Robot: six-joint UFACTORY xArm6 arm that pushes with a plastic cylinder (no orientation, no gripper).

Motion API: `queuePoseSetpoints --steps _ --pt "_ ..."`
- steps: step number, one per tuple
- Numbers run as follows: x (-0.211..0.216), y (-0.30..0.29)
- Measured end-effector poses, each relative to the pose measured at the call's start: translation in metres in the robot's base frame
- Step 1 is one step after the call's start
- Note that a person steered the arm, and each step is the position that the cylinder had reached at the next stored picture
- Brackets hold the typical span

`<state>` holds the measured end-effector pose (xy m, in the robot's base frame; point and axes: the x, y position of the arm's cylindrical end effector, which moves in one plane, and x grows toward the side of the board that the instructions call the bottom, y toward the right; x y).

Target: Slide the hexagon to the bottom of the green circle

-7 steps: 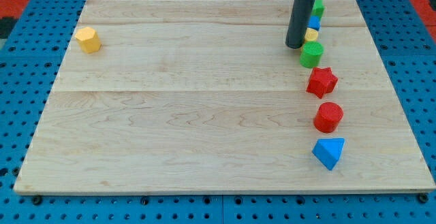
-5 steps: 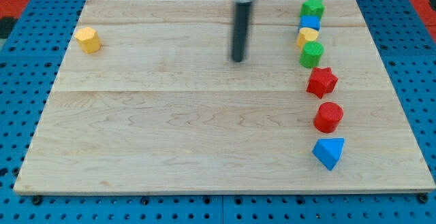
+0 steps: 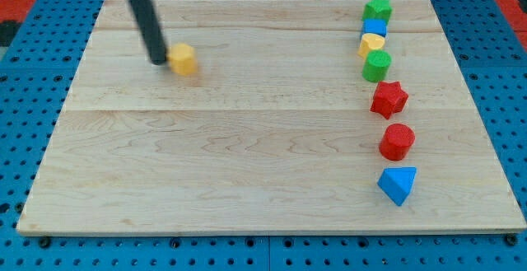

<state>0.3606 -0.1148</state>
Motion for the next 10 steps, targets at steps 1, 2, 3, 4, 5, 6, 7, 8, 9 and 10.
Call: queuePoseSetpoints --steps 1,2,3,4,5,6,7,8,9,10 --pt "0.036 0.111" --pt "0.029 0.109" --pt "0.006 0.076" --pt "0.007 0.129" --pt "0.001 0.133" --pt "-0.005 0.15" --pt "-0.03 0.15" --pt "-0.021 0.161" --pt "0.023 0.203" --pt "0.035 0.197"
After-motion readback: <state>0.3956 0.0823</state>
